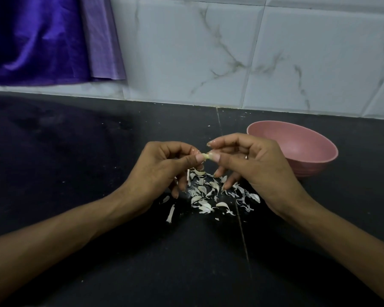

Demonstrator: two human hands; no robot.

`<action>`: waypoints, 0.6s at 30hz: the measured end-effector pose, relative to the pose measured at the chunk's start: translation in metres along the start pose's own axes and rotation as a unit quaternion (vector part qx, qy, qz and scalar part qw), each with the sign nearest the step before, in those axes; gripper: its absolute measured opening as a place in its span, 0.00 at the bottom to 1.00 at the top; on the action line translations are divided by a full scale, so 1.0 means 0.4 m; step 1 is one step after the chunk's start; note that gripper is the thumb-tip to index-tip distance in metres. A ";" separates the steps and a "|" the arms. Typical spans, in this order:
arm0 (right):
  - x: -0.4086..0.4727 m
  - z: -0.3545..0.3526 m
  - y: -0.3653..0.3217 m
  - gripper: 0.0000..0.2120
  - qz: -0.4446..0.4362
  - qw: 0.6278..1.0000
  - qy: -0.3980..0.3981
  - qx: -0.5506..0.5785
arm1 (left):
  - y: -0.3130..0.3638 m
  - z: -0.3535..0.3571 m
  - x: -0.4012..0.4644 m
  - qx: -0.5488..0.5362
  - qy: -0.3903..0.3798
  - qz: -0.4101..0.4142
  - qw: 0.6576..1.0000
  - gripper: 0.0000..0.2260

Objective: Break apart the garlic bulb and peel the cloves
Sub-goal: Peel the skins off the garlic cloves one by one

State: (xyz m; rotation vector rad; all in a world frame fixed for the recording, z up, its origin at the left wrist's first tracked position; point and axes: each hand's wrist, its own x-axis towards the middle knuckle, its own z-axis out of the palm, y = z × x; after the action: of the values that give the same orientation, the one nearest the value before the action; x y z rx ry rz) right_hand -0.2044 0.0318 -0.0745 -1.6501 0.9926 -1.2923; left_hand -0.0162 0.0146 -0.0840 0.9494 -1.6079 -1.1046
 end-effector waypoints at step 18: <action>0.010 -0.010 0.015 0.08 -0.021 0.999 0.021 -0.035 | -0.005 -0.004 0.004 -0.002 -0.004 0.022 1.000 0.07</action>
State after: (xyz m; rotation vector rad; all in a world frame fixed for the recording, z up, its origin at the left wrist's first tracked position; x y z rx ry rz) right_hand -0.2084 0.0253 -0.0779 -1.7117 1.0444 -1.3376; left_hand -0.0151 0.0122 -0.0852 0.9036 -1.6248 -1.0837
